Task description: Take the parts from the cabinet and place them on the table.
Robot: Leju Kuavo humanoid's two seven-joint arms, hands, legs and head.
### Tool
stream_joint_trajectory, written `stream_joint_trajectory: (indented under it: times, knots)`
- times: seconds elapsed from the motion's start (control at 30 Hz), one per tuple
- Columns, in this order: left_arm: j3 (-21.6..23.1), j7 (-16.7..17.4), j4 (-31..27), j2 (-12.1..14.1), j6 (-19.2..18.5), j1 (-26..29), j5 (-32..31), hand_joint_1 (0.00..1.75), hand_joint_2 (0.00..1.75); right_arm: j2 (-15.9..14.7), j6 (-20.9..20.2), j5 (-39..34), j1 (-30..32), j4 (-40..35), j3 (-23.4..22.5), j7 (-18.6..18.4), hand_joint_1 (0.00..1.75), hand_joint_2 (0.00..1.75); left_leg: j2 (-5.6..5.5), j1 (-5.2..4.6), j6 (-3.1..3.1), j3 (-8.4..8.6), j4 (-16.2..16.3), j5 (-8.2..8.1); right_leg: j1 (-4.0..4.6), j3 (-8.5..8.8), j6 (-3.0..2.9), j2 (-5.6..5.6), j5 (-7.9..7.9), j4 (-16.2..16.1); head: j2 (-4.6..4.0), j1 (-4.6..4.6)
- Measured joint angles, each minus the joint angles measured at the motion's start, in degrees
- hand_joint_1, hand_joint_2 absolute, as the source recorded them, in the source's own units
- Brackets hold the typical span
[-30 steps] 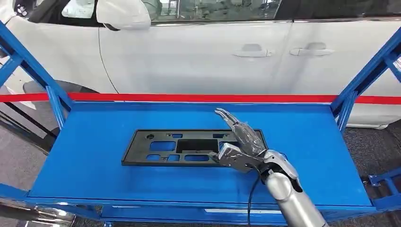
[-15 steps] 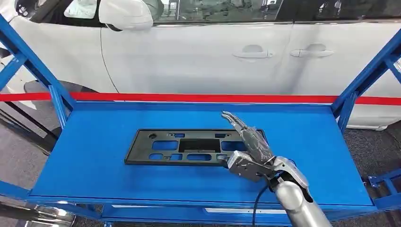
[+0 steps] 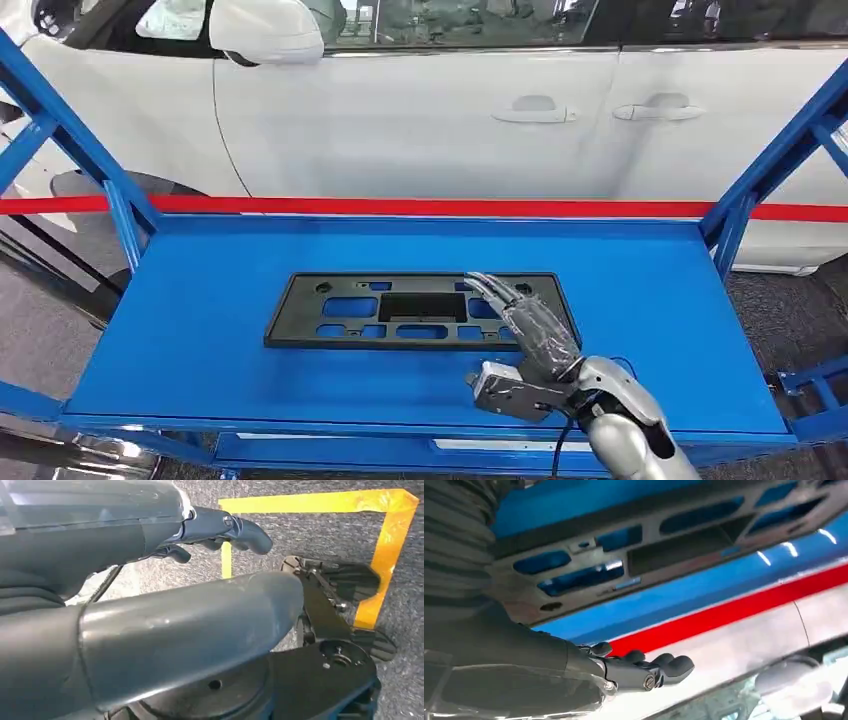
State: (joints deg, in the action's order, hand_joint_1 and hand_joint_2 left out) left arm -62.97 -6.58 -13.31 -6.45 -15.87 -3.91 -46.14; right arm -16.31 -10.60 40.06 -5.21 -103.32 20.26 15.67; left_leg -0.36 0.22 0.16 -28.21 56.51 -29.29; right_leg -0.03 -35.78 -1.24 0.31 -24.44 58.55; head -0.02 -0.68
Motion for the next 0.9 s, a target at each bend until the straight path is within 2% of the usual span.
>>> stream_joint_trajectory:
  times: [0.17,0.5,0.63,0.9]
  knots:
    - [0.0,-0.1,0.0,0.0,-0.1,-0.1,-0.1,0.0,0.0,0.0,0.3,1.1,-0.9,1.1,2.6,-0.2,0.0,1.75,-0.01,0.0,0.0,0.01,0.0,0.0,0.01,0.0,0.0,0.0,0.0,0.0,0.0,0.0]
    - [0.0,-0.2,0.0,0.0,-0.1,-0.2,-0.2,0.0,0.0,0.1,0.2,1.8,-2.0,2.3,4.2,-0.3,0.0,1.75,0.0,0.0,-0.01,0.01,0.0,0.0,-0.01,0.02,0.0,0.0,0.0,0.0,0.0,0.0]
    - [-0.1,-0.1,0.0,0.0,0.0,-0.2,-0.2,0.0,0.0,1.2,0.3,2.9,-3.9,4.5,5.7,-1.1,0.0,1.75,0.0,0.0,-0.01,0.02,0.0,0.01,-0.01,0.03,0.01,-0.01,0.0,0.0,0.0,0.0]
    - [-0.5,0.3,0.0,0.0,0.1,-0.3,-0.6,0.0,0.0,5.7,4.2,8.2,-8.6,11.2,8.5,-2.8,0.0,1.75,0.0,0.0,-0.05,0.04,0.0,0.04,0.01,0.04,0.0,-0.01,0.01,0.0,0.0,0.0]
